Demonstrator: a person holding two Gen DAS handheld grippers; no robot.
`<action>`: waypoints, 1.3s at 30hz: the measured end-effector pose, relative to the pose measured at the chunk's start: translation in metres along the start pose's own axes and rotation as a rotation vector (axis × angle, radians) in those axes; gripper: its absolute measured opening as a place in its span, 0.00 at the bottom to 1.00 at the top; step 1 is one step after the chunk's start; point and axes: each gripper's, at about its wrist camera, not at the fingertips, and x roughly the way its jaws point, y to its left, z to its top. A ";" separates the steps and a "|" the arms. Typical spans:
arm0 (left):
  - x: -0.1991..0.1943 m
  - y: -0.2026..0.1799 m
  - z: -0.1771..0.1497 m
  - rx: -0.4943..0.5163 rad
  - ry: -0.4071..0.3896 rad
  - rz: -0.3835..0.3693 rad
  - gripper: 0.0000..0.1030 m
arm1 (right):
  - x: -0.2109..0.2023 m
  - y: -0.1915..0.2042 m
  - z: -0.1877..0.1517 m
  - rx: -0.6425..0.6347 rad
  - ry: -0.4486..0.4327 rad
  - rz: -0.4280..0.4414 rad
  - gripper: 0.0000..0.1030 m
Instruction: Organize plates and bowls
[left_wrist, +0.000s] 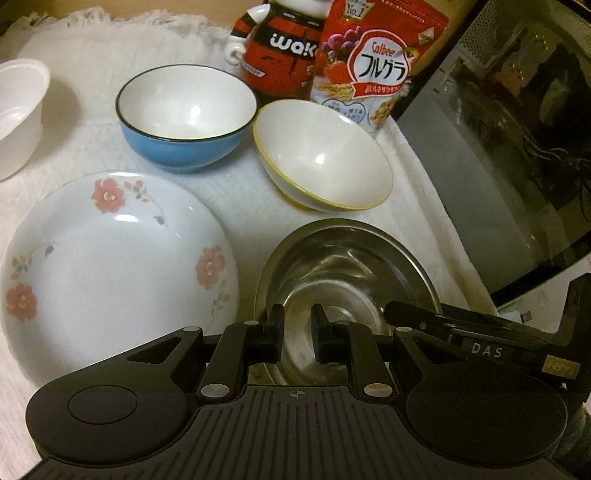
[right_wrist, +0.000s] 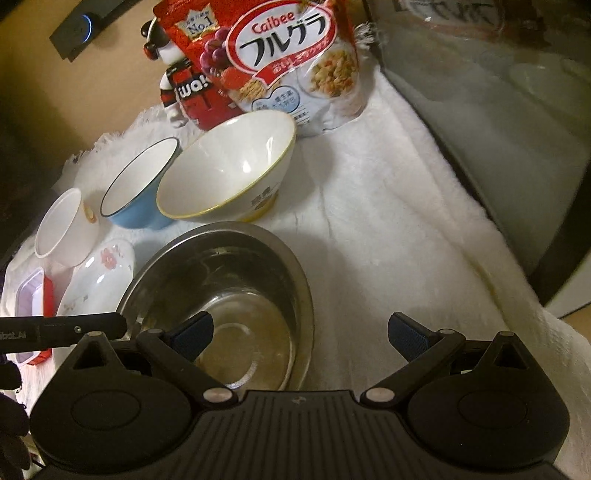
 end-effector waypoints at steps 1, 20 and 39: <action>0.001 0.000 0.001 0.007 0.000 -0.002 0.16 | 0.002 0.000 0.001 -0.001 0.006 0.001 0.98; 0.003 0.014 0.009 0.041 0.013 -0.100 0.16 | 0.024 0.009 -0.001 0.004 0.055 -0.065 1.00; 0.003 0.023 0.013 0.073 0.014 -0.034 0.17 | -0.007 0.035 -0.002 -0.115 -0.037 -0.175 0.70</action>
